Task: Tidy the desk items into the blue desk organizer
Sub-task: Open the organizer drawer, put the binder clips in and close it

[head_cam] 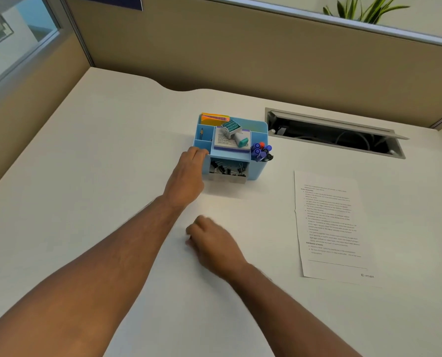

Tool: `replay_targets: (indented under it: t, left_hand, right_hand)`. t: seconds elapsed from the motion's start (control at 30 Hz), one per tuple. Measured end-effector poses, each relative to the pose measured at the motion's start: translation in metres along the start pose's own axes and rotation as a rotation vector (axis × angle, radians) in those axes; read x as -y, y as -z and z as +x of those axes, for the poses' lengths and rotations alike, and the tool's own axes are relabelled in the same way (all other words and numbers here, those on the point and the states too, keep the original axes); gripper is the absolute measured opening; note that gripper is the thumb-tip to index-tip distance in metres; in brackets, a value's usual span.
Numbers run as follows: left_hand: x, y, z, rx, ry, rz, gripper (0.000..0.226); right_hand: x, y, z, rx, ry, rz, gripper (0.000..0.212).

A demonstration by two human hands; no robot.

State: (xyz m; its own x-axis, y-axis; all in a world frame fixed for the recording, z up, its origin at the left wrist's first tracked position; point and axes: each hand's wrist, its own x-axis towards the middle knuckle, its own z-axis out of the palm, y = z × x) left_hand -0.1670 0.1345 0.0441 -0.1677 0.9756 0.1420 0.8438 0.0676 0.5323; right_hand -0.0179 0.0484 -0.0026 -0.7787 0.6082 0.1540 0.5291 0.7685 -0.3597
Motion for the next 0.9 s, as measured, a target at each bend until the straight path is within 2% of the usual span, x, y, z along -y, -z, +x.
replay_targets:
  t: [0.13,0.2,0.27,0.43,0.5,0.6,0.67,0.77,0.9]
  left_hand:
    - [-0.001,-0.003,0.0,-0.013,0.019,0.027,0.071]
    - [-0.002,-0.005,0.001,-0.003,0.042,0.029,0.07]
    - [-0.002,-0.006,0.001,0.007,0.042,0.03,0.07]
    - [0.001,-0.006,0.001,0.035,0.046,0.043,0.076]
    - [0.0,-0.008,0.002,0.034,0.047,0.051,0.077]
    - [0.0,-0.011,0.002,-0.005,0.034,0.066,0.074]
    - [0.0,-0.011,0.003,-0.038,0.032,0.075,0.069]
    - [-0.001,-0.013,0.004,-0.072,0.038,0.089,0.063]
    - [-0.003,-0.015,0.006,-0.112,0.038,0.101,0.055]
  right_hand:
    - [-0.026,0.037,0.026,-0.379,-0.287,-0.026,0.016]
    - [-0.039,0.057,0.041,-0.497,-0.356,-0.029,0.014]
    - [-0.049,0.071,0.055,-0.54,-0.399,-0.031,0.014]
    - [-0.064,0.079,0.071,-0.438,-0.46,-0.057,0.016]
    - [-0.066,0.076,0.067,-0.427,-0.442,-0.059,0.021]
    - [-0.062,0.069,0.054,-0.428,-0.373,-0.08,0.016]
    - [-0.061,0.064,0.047,-0.324,-0.368,-0.089,0.02]
    - [-0.061,0.062,0.044,-0.129,-0.46,-0.043,0.03]
    - [-0.065,0.068,0.049,-0.023,-0.557,-0.018,0.043]
